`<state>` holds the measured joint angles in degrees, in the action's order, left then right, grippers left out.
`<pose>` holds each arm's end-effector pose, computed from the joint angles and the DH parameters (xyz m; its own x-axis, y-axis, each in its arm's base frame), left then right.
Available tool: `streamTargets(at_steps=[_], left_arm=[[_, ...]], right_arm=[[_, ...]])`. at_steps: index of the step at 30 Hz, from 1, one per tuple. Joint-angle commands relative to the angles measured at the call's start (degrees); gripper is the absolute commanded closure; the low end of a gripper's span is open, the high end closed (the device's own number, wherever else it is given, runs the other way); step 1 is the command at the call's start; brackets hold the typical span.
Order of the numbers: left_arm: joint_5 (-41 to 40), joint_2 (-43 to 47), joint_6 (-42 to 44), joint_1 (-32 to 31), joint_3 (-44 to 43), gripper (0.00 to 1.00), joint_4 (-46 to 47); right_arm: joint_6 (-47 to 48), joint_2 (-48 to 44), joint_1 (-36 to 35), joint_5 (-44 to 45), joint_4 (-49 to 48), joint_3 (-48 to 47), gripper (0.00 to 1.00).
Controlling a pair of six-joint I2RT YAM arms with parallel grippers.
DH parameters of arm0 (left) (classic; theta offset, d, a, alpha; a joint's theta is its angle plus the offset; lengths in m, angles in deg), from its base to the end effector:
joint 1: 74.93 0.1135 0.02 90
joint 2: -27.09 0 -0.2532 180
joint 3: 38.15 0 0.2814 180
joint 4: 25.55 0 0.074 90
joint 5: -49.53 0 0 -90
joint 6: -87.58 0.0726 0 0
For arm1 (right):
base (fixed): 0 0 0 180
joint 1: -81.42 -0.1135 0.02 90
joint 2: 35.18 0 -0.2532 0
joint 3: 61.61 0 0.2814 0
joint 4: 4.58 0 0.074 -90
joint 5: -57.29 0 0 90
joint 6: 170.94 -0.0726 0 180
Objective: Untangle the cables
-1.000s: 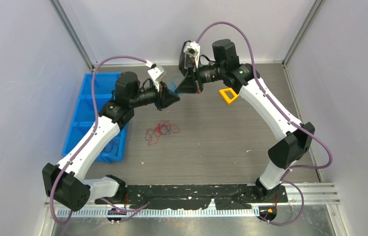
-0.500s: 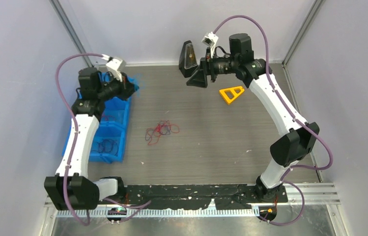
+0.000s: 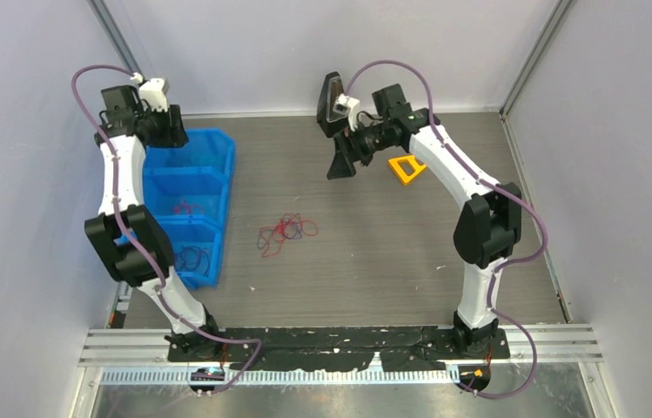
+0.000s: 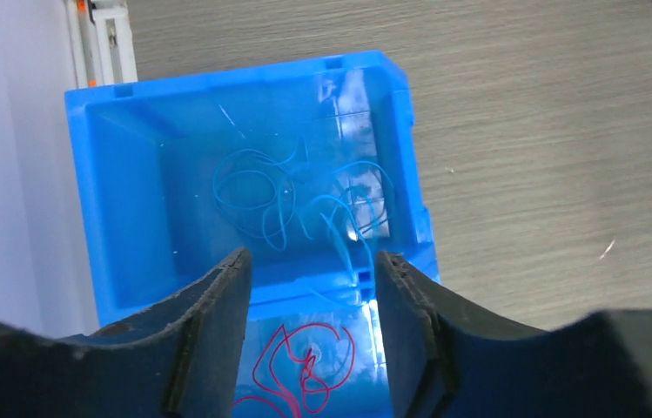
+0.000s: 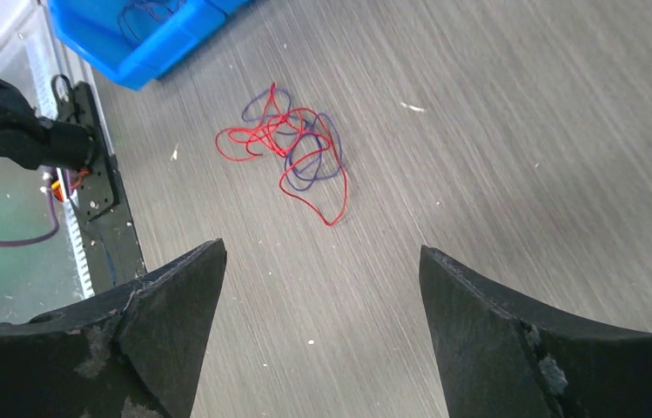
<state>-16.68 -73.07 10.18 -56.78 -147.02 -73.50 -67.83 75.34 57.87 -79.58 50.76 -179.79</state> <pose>0.4382 0.1128 0.3165 -0.5840 0.0186 -0.8115 0.1427 0.9865 -0.0801 0.4105 0.2367 0.2967 -0.4960 -0.3853 -0.7781 -0.8585 0.3522 0.3728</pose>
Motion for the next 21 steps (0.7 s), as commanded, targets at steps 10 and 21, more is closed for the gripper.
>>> streamTargets(at_steps=[10,21], left_arm=[[8.1,18.2,-6.8,1.2,12.6,0.24,4.1],[9.3,36.9,-15.0,1.2,29.2,0.17,4.8]], right_arm=[[4.3,12.2,-15.6,11.3,-1.7,-7.0,0.12],[5.2,21.5,-23.6,26.1,-9.1,-11.4,0.06]])
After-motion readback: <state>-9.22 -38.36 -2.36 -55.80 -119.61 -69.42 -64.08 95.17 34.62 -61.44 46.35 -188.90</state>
